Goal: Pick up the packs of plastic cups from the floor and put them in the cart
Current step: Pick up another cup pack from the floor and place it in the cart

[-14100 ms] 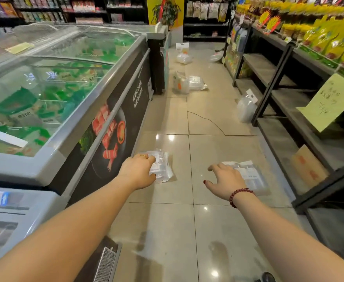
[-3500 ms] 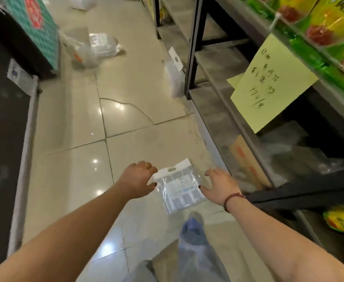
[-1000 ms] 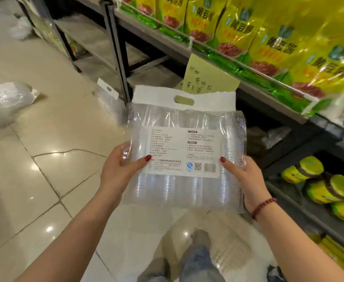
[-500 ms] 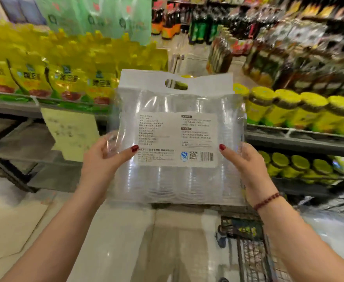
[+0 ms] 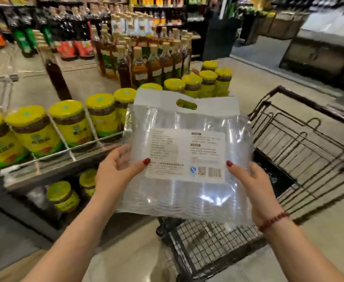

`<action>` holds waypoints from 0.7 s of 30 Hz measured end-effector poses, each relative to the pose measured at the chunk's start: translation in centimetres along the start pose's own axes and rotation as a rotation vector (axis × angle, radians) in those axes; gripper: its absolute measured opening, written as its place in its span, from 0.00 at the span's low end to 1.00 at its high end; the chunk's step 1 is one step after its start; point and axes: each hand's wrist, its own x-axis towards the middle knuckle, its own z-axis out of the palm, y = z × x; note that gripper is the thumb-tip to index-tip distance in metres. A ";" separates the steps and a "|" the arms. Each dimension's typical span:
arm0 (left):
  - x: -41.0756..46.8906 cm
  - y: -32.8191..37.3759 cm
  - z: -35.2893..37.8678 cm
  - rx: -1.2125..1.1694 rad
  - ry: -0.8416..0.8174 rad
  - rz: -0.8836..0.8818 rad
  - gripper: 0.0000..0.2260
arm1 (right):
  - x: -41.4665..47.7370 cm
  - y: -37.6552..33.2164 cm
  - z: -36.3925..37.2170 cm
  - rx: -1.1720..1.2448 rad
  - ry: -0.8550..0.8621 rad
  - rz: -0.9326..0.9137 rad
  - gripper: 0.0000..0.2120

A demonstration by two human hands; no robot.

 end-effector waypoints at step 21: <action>19.6 -12.9 13.7 0.525 -0.802 -0.164 0.37 | 0.6 14.8 4.1 0.216 0.835 0.399 0.31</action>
